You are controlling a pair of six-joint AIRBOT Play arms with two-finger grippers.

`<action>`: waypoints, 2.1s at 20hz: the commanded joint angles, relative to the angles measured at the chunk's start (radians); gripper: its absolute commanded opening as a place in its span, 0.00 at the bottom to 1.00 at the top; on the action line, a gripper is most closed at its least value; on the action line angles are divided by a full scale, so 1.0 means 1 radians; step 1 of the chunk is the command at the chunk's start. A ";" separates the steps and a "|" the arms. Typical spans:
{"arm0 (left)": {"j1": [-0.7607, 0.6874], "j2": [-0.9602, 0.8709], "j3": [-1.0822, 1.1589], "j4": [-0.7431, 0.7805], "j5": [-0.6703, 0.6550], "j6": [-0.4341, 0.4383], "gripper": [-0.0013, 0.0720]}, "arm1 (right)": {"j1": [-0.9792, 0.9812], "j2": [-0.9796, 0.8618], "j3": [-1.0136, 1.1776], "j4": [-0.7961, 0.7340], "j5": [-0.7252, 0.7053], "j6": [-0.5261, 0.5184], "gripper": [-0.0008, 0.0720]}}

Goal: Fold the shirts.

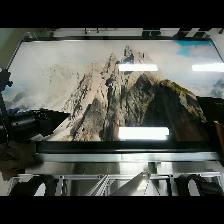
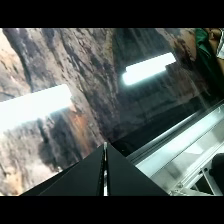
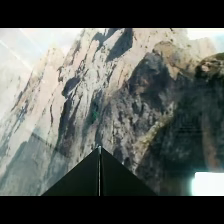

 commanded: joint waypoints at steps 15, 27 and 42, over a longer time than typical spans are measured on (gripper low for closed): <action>0.368 -0.338 0.412 0.662 0.238 -0.135 0.99 | 0.001 -0.013 0.000 0.077 -0.584 -0.205 0.05; 0.604 -0.551 0.256 0.727 0.179 -0.137 0.99 | 0.001 -0.133 0.000 0.266 -0.302 -0.314 0.05; 0.602 -0.930 0.387 0.743 0.146 -0.137 0.99 | 0.001 -0.200 0.000 0.378 -0.199 -0.261 0.05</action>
